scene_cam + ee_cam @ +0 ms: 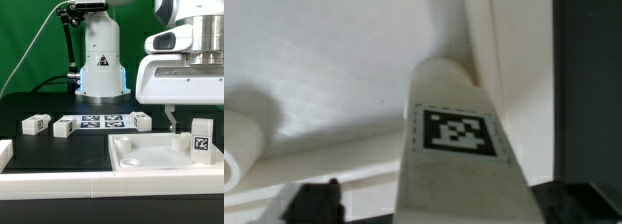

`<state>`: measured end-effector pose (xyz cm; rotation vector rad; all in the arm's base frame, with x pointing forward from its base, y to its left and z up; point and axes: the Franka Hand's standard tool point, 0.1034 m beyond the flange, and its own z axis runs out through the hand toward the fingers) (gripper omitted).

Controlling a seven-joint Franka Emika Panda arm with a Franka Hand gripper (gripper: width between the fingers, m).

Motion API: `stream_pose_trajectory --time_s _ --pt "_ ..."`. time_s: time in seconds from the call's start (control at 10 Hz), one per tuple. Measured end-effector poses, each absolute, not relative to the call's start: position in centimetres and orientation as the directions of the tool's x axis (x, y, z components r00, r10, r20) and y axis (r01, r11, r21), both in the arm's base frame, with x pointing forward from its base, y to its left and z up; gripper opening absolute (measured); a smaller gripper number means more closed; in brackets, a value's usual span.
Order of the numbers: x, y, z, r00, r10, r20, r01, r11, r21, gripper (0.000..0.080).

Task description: Assemble one leg

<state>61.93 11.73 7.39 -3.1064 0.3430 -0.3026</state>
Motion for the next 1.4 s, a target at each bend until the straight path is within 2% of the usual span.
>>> stream_pose_trajectory --time_s 0.1,0.2,0.3,0.6,0.9,1.0,1.2,1.4 --pt "61.94 11.7 7.39 0.957 -0.217 0.19 -0.216 -0.976 -0.023 0.0409" --pt "61.94 11.7 7.39 0.957 -0.217 0.191 -0.216 -0.976 -0.023 0.0409" --pt "61.94 11.69 7.38 0.957 -0.219 0.19 -0.219 -0.975 -0.023 0.0291" --pt "61.91 11.59 7.37 0.931 -0.317 0.183 -0.314 -0.948 -0.042 0.0291" --pt "61.99 11.48 7.26 0.784 -0.599 0.162 -0.59 -0.801 -0.107 0.0291" --pt "62.22 11.39 7.26 0.757 -0.631 0.17 -0.619 -0.776 -0.12 0.0291" --pt "62.22 11.3 7.26 0.598 -0.79 0.135 -0.775 -0.613 -0.156 0.0291" --pt "62.13 11.25 7.32 0.4 -0.913 0.08 -0.899 -0.408 -0.158 0.0294"
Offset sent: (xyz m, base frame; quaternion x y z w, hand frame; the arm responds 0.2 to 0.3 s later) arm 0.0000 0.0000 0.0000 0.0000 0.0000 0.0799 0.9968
